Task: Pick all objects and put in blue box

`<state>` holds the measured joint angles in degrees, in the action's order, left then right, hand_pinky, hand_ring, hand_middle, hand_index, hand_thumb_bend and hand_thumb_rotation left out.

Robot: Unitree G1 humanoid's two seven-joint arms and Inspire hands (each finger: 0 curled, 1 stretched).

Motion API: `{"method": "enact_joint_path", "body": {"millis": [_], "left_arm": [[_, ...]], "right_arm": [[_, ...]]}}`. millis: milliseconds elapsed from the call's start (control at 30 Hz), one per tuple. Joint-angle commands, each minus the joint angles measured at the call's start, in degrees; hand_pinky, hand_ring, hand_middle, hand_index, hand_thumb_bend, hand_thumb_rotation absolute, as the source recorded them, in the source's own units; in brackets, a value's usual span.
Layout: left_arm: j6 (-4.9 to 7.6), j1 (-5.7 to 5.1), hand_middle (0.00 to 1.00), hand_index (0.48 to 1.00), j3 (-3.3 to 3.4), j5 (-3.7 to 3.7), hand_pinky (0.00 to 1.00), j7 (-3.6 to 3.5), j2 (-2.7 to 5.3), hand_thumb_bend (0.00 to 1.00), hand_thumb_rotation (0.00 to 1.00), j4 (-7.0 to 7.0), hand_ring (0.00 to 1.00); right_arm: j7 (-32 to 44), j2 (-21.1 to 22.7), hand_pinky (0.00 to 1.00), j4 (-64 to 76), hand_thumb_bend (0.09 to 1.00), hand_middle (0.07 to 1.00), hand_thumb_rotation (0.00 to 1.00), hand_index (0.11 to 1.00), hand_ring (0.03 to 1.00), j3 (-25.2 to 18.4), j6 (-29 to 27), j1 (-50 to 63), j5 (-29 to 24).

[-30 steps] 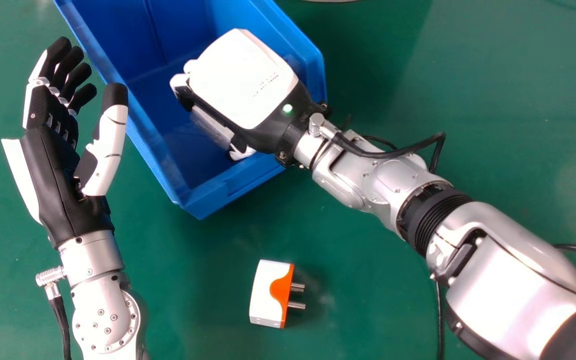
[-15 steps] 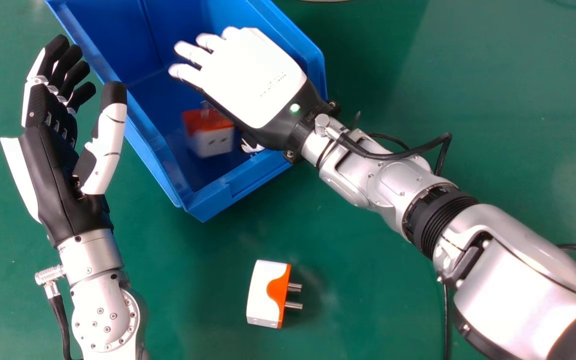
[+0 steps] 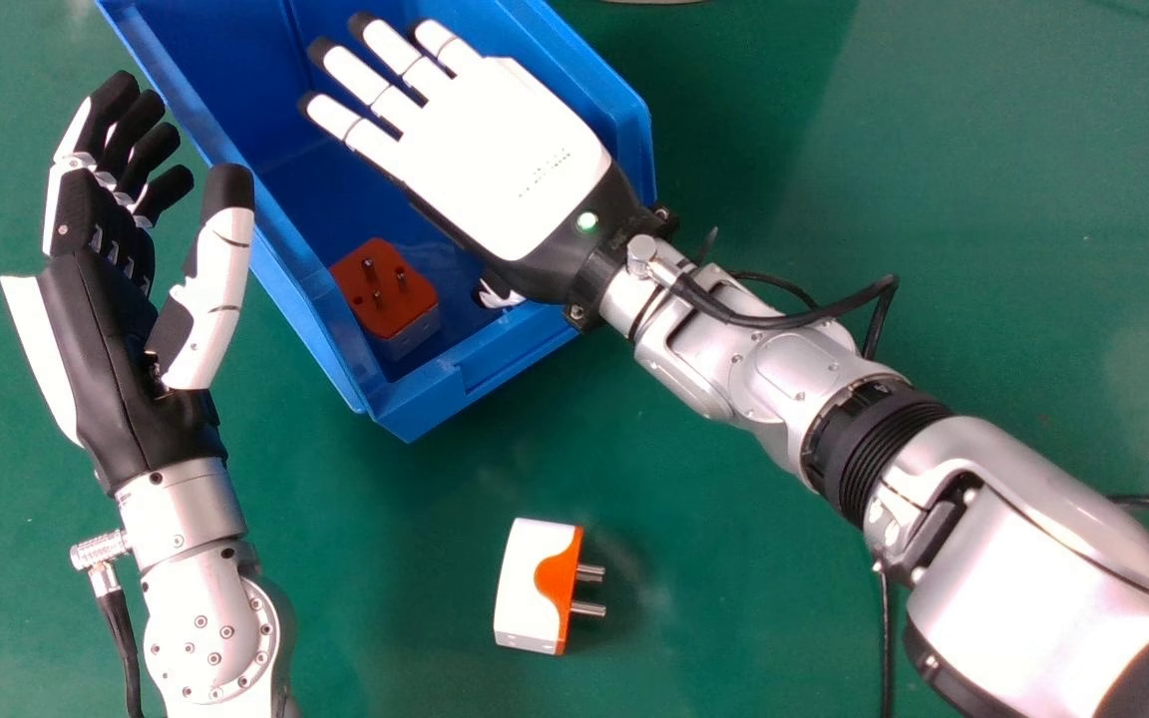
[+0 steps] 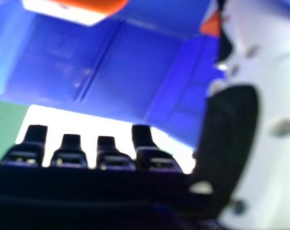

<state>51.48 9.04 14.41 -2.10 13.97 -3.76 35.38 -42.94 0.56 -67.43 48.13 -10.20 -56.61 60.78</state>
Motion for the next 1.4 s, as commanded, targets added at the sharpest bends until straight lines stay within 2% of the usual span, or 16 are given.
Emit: {"method": "enact_joint_path", "body": {"millis": [0, 167, 267, 400, 467, 567, 733, 933, 1067, 1367], "left_arm": [[1.47, -0.58, 0.82, 0.804, -0.17, -0.45, 0.76, 0.05, -0.07, 0.66, 0.45, -1.06, 0.8], [1.19, -1.24, 0.82, 0.803, -0.33, -1.13, 0.77, 0.59, 0.36, 0.66, 0.45, -1.59, 0.8], [1.19, -1.5, 0.82, 0.802, -0.47, -1.04, 0.77, 0.47, 0.49, 0.66, 0.46, -1.56, 0.8], [1.65, -1.34, 0.82, 0.8, -0.47, -1.19, 0.77, 0.44, 0.34, 0.66, 0.47, -0.77, 0.8], [1.58, -1.36, 0.82, 0.799, -0.5, -1.41, 0.77, 0.58, 0.36, 0.66, 0.47, -0.78, 0.79], [1.62, -1.34, 0.82, 0.797, -0.51, -1.32, 0.77, 0.54, 0.36, 0.67, 0.47, -0.74, 0.79], [1.48, -1.63, 0.82, 0.796, -0.53, -1.54, 0.77, 0.92, 0.45, 0.67, 0.47, -1.22, 0.79], [1.25, -1.95, 0.82, 0.799, -0.77, -1.14, 0.77, 0.82, 0.4, 0.67, 0.47, -1.49, 0.79], [1.48, -1.97, 0.82, 0.8, -0.75, -1.38, 0.78, 0.94, 0.17, 0.67, 0.47, -1.47, 0.79], [1.12, -1.78, 0.82, 0.802, -0.82, -0.39, 0.78, -0.17, -0.19, 0.67, 0.47, -1.3, 0.8]], "right_arm": [[-1.0, 0.5, 0.95, 4.2, 0.81, 0.999, 0.14, 0.947, 0.999, -2.7, 0.1, 0.9, -3.0], [2.2, 3.0, 0.96, 15.0, 0.81, 1.0, 0.15, 0.973, 1.0, -6.2, 1.3, 5.8, -5.4], [6.2, 4.9, 0.98, 25.6, 0.809, 1.0, 0.16, 0.983, 1.0, -9.3, 3.5, 11.3, -7.4], [10.7, 6.2, 0.96, 37.5, 0.822, 1.0, 0.18, 0.997, 1.0, -12.6, 5.7, 18.4, -9.6], [12.5, 6.6, 0.95, 42.2, 0.821, 1.0, 0.18, 0.999, 1.0, -13.8, 6.0, 21.5, -10.6], [15.3, 7.4, 0.94, 48.6, 0.814, 1.0, 0.18, 1.0, 1.0, -15.3, 6.2, 25.6, -11.8], [22.3, 9.0, 0.92, 59.5, 0.811, 1.0, 0.19, 1.0, 1.0, -18.6, 8.4, 31.4, -13.5], [31.6, 10.5, 0.93, 72.6, 0.788, 1.0, 0.23, 1.0, 1.0, -23.0, 11.4, 38.8, -16.8], [33.6, 11.0, 0.91, 77.3, 0.772, 1.0, 0.25, 1.0, 1.0, -24.9, 10.6, 43.6, -18.8], [34.1, 12.1, 0.87, 82.1, 0.762, 0.987, 0.31, 0.993, 0.97, -27.1, 7.9, 52.3, -20.6]]}}
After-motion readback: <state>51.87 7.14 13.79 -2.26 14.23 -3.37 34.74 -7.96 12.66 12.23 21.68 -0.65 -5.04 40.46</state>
